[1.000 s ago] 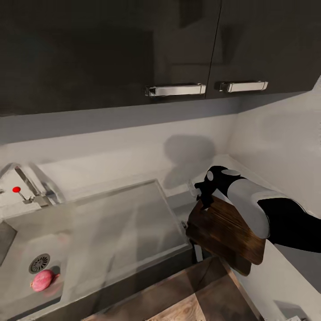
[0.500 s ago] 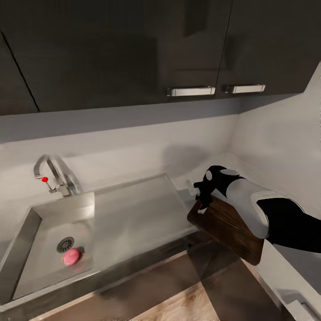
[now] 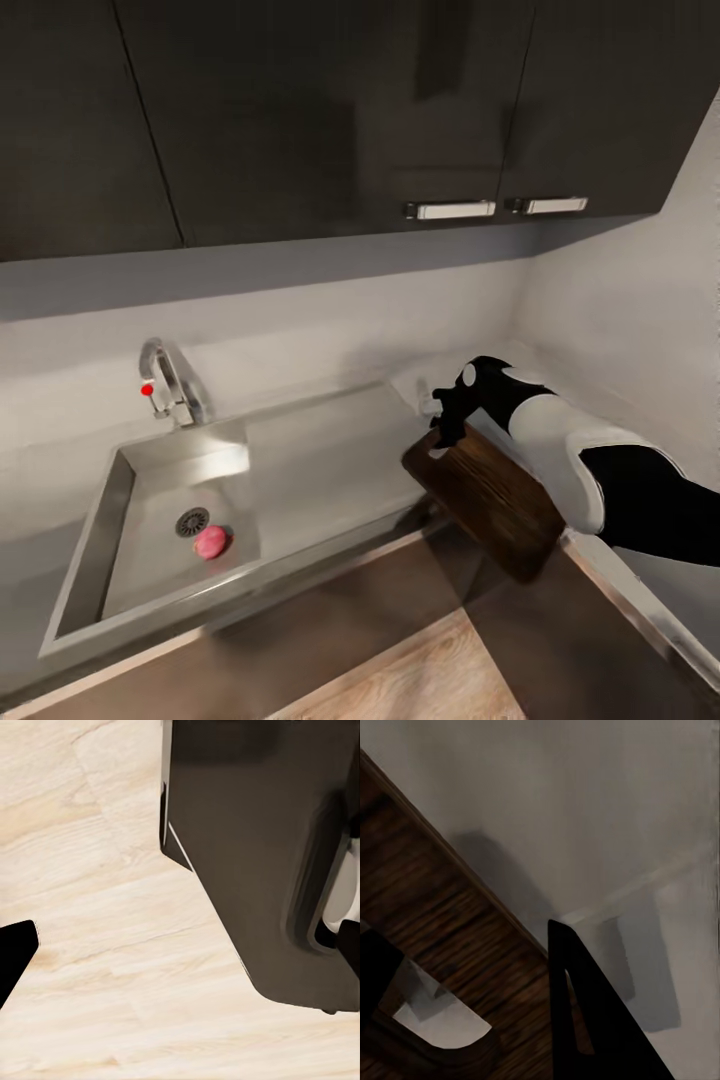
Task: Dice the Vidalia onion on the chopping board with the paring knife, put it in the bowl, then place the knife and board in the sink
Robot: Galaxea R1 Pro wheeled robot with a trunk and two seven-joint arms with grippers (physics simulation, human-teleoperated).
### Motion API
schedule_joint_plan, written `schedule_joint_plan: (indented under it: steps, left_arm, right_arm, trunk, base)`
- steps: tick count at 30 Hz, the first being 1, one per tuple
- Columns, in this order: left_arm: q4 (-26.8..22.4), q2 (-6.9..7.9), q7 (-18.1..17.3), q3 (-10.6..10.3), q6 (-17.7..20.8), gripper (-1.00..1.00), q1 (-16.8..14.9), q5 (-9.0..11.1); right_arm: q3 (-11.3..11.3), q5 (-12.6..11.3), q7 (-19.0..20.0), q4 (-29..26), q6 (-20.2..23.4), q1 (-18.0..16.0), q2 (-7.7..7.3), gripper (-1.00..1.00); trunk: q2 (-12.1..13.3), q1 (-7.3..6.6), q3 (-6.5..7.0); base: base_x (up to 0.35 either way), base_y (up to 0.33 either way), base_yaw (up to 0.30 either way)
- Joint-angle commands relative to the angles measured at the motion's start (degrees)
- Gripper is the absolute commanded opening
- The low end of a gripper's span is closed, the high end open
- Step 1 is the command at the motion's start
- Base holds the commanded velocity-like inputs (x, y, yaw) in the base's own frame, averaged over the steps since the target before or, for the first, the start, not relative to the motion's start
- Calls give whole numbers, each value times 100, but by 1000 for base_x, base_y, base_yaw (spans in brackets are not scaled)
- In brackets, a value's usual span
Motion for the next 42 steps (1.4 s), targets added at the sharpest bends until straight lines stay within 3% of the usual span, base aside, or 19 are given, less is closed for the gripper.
schedule_joint_plan:
  steps: [1, 9, 13, 19, 22, 26, 31, 32, 37, 40, 42]
  left_arm:
    - [11, 1, -11, 11, -29, 100, -4, 33]
    - [11, -1, -18, 11, -29, 100, -4, 33]
    - [11, 1, -20, 11, -29, 100, -4, 33]
    - [11, 7, -21, 11, -38, 100, -4, 33]
    - [11, 13, -24, 11, -48, 100, -4, 33]
    - [11, 6, -23, 11, -54, 100, -4, 33]
    - [10, 3, -21, 11, -57, 100, -4, 33]
    - [6, 3, -20, 11, -62, 100, -4, 33]
    - [3, 3, -20, 13, -64, 100, -4, 33]
    - [-4, -1, -20, 18, -65, 100, -4, 33]
    - [-5, -1, -20, 19, -65, 100, -4, 33]
  right_arm:
    - [109, -53, 7, -49, -22, -5, -3, -100]
    - [101, -237, 21, -349, 451, -5, -18, -100]
    - [100, -610, 127, -677, 1207, -5, -20, -100]
    - [79, -767, 218, -1123, 1860, -5, -33, -100]
    - [-29, -1055, 213, -1274, 2248, -5, -62, -100]
    - [-160, -1380, 203, -1380, 2461, -5, -160, -100]
    - [-243, -1500, 203, -1576, 3025, -5, -199, -100]
    - [-502, -1511, 195, -1702, 3209, -5, -203, -100]
    - [-1773, -1504, 165, -1794, 3322, -5, -213, -100]
    - [-2184, -1494, 17, -1807, 3338, -5, -227, -100]
    - [-2260, -1494, -105, -1809, 3365, -5, -257, -100]
  trunk:
    - [-12, 1, -2]
    - [-12, 1, 71]
    - [-12, 1, 107]
    - [-12, 1, 162]
    - [-12, 1, 189]
    - [-12, 1, 225]
    - [-12, 1, 271]
    - [-12, 1, 280]
    - [-12, 1, 324]
    - [-12, 1, 350]
    - [-12, 1, 367]
  base:
    - [-247, 233, -69]
    - [-251, 226, -73]
    - [-252, 223, -94]
    - [-254, 217, -92]
    - [-256, 210, -18]
    - [-263, 201, -5]
    - [-270, 194, -1]
    - [-218, 127, 0]
    - [-83, 44, 0]
    - [-14, 7, 30]
    - [-3, 2, 91]
